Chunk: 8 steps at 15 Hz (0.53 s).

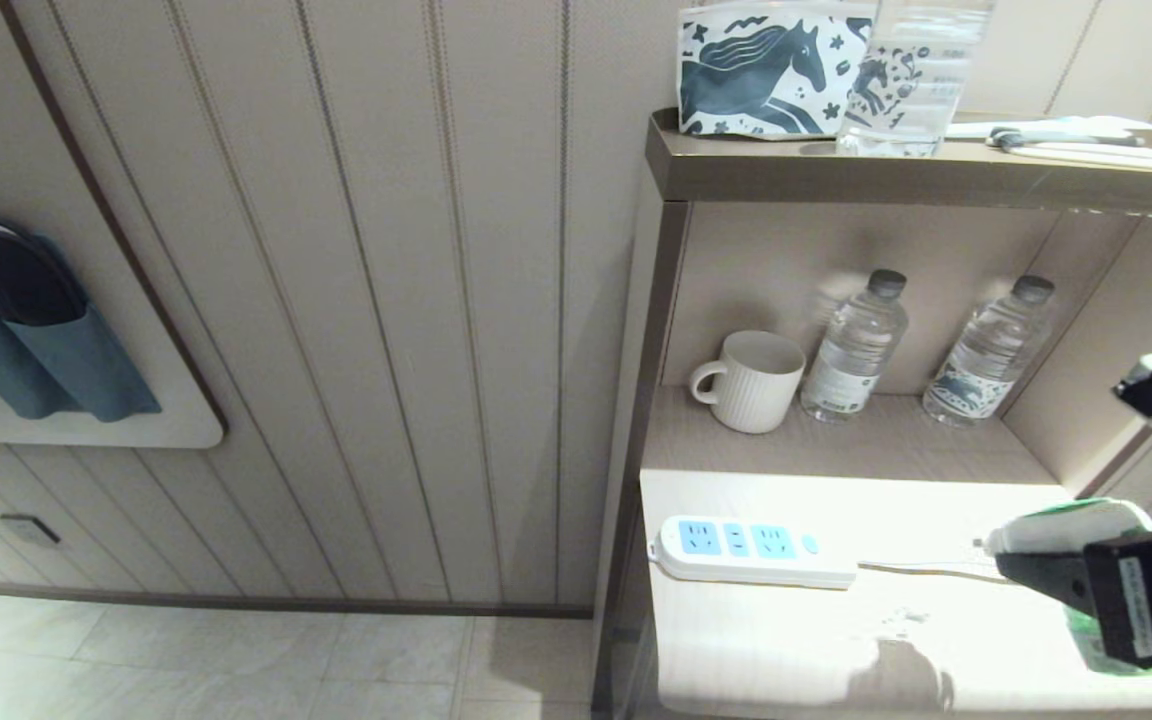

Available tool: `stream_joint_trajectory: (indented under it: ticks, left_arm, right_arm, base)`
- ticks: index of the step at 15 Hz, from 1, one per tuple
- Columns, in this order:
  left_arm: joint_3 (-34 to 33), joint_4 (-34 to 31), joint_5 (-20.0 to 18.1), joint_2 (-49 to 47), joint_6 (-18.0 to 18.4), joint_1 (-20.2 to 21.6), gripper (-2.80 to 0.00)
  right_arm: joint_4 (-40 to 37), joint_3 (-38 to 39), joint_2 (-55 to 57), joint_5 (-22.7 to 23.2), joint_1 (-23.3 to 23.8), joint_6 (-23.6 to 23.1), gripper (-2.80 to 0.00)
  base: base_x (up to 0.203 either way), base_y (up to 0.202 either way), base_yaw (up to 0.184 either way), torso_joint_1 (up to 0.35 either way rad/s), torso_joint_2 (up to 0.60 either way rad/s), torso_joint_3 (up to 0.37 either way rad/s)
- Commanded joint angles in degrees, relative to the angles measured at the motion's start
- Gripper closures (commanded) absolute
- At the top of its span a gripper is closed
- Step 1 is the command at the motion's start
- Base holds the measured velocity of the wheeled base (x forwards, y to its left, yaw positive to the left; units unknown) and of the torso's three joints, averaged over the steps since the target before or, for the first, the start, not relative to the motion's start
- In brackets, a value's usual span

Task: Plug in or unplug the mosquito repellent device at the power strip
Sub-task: Place the mosquito repellent liquid on the table

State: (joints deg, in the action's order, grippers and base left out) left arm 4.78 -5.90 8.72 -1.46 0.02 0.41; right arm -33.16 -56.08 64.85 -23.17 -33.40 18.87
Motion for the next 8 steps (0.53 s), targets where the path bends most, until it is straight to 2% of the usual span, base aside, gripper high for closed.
stream_joint_trajectory:
  ticks: [1,2,5,8]
  left_arm:
    - [-2.6,2.5,-6.6,1.5,0.7,0.0,0.0]
    - [-3.1,3.5,-9.7,1.5,1.1,-0.1,0.0]
    - [-3.2,3.6,-8.8,1.5,0.5,-0.2,0.0]
    - [-3.1,3.3,-8.5,1.5,-0.2,-0.2,0.0]
  right_arm:
    - [7.5,3.5,-1.6,-0.3,-0.2,-0.9,0.0]
    - [12.1,6.4,-2.3,-0.4,-0.2,-2.4,0.0]
    - [26.5,15.2,-5.9,-1.3,-0.1,-7.1,0.0]
    - [39.9,24.0,-7.3,-4.9,-0.1,-10.9,0.0]
  base:
    - [0.0,0.0,0.0,0.0,0.0,0.0]
    - [0.0,0.0,0.0,0.0,0.0,0.0]
    - [0.0,0.0,0.0,0.0,0.0,0.0]
    - [0.0,0.0,0.0,0.0,0.0,0.0]
